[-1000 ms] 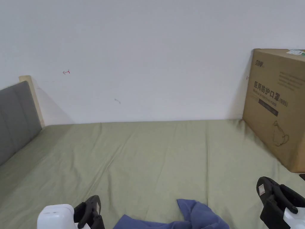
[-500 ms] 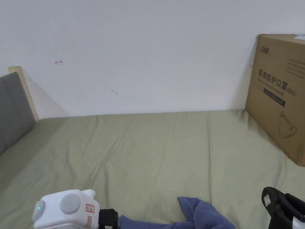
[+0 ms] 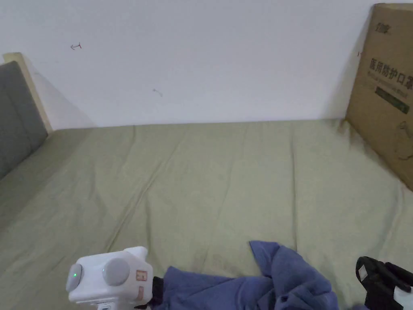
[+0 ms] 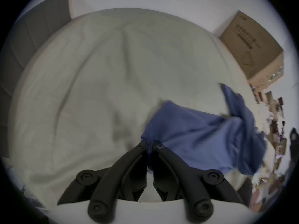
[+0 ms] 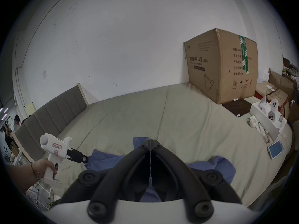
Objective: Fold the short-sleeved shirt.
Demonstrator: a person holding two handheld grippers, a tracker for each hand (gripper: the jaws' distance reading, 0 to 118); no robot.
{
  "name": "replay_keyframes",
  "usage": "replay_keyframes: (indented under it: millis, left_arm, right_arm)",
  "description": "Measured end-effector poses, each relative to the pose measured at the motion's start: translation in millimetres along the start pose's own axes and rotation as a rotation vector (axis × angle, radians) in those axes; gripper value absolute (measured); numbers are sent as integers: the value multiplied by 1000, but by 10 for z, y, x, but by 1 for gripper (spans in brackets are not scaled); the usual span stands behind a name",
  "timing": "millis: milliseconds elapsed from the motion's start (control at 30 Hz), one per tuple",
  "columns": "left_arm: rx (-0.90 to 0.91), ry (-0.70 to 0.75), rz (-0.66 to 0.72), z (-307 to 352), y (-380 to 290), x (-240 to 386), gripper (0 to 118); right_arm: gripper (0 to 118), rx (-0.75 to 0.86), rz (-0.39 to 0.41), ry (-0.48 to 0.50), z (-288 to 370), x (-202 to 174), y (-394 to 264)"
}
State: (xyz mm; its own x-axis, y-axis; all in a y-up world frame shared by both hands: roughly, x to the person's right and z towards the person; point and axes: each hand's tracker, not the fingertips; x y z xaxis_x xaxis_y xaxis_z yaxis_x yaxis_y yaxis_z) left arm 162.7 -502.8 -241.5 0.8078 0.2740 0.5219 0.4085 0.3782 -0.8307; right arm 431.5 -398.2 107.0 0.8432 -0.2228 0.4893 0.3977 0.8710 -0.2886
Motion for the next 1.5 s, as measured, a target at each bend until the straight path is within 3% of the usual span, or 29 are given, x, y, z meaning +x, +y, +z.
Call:
replay_keyframes:
  millis: [67,233,267,300,333,367,400,467,567,667,700,733,767,800,967,1100,1367,1500]
  left_arm:
    - [18,-89,13,125,-6,52,4]
    - [326,-151,71,889,28,83,4]
    - [352,-194,86,1004,17,63,4]
    - [365,-238,101,1092,6,46,4]
    - [362,-268,109,1158,-22,51,4]
    - [362,-279,111,1201,-47,62,4]
    - [355,-264,105,1228,-68,68,4]
    - [364,-257,91,1263,-123,87,4]
    - [390,-224,40,1296,-226,166,4]
    - [370,-168,10,1235,-298,192,4]
    - [361,-182,16,1210,-320,182,4]
    - [350,-189,23,1191,-342,179,4]
    - [342,-186,29,1162,-354,131,4]
    - [335,-179,30,1152,-372,132,4]
    - [365,-161,24,1301,-408,86,4]
    - [482,-174,15,1715,-404,58,4]
    - [728,-262,4,2917,-120,234,4]
    - [825,-284,-34,3413,141,437,4]
  right_arm:
    - [0,-21,-19,30,-42,-7,16]
    - [0,-77,-53,147,-159,47,271]
    - [10,-122,-59,168,-227,48,337]
    - [40,-193,-60,183,-338,44,389]
    - [82,-269,-59,188,-470,43,423]
    - [107,-362,-68,196,-631,40,420]
    - [108,-447,-84,219,-808,40,390]
    - [108,-502,-96,199,-1081,53,295]
    - [108,-637,14,45,-1595,26,121]
    - [104,-799,104,-17,-2018,50,-93]
    - [94,-827,97,-1,-2066,66,-142]
    - [65,-842,66,40,-2086,86,-162]
    - [20,-852,25,69,-2069,100,-165]
    - [17,-821,8,60,-1978,110,-143]
    - [16,-578,81,117,-1278,108,278]
    - [15,-381,9,157,-445,217,827]
    - [15,-128,-19,159,578,385,1880]
    - [15,-8,8,168,882,296,2376]
